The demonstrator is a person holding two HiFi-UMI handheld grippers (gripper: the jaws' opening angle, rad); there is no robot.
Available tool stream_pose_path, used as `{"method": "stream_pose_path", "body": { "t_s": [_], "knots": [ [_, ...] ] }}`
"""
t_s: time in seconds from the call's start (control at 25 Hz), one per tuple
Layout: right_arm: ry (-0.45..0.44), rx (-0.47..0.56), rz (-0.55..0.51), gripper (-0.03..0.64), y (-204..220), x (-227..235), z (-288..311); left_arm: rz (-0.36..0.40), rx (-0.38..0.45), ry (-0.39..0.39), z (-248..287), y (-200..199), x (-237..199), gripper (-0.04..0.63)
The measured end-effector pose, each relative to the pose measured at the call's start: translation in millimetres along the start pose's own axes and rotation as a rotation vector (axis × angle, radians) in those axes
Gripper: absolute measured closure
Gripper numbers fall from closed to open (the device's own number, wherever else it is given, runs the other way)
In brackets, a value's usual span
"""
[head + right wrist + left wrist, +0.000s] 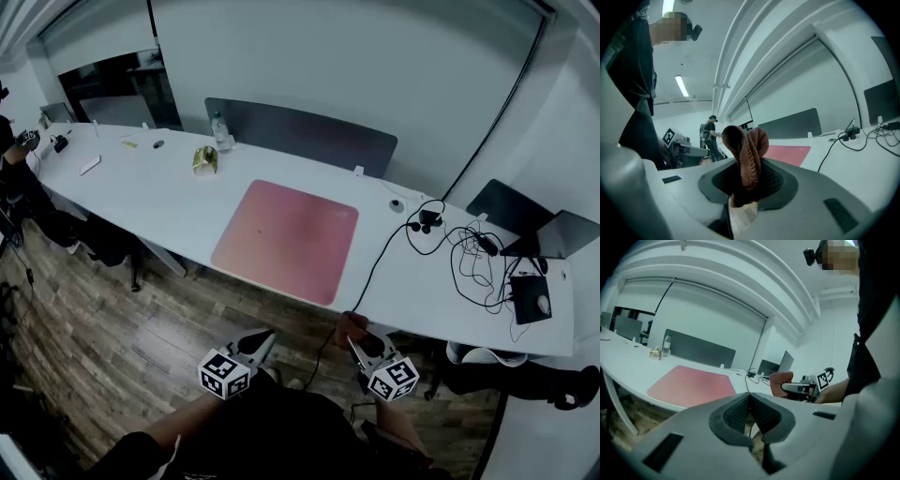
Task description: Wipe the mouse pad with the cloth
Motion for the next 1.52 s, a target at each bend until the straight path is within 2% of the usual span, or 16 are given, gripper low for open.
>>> {"method": "stream_pose_path", "body": {
  "t_s": [0.32, 0.68, 0.92, 1.28, 1.52],
  "knots": [
    [-0.019, 0.007, -0.014, 0.500, 3, 0, -3, 0.010, 0.011, -0.010, 4, 4, 10, 0.588],
    [0.014, 0.025, 0.014, 0.500, 13, 3, -20, 0.026, -0.001, -0.003, 10, 5, 20, 0.588],
    [0.000, 0.033, 0.011, 0.500, 15, 1, -19, 0.034, 0.004, -0.027, 1, 7, 24, 0.588],
    [-0.031, -0.029, 0.001, 0.499, 24, -2, 1, 0.007, 0.040, -0.115, -24, 16, 24, 0.588],
    [-0.030, -0.080, -0.007, 0.499, 26, 1, 14, -0.004, 0.049, -0.129, -22, 16, 20, 0.588]
  ]
}}
Point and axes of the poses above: the fingertips, and each gripper's own axes: z forward along the fingers, x to its right, y out of its underside, the point moved 10 cm from there along -z, backward along the fingers, and after that the axes turned 15 degrees about y, right-handed, at the moved point
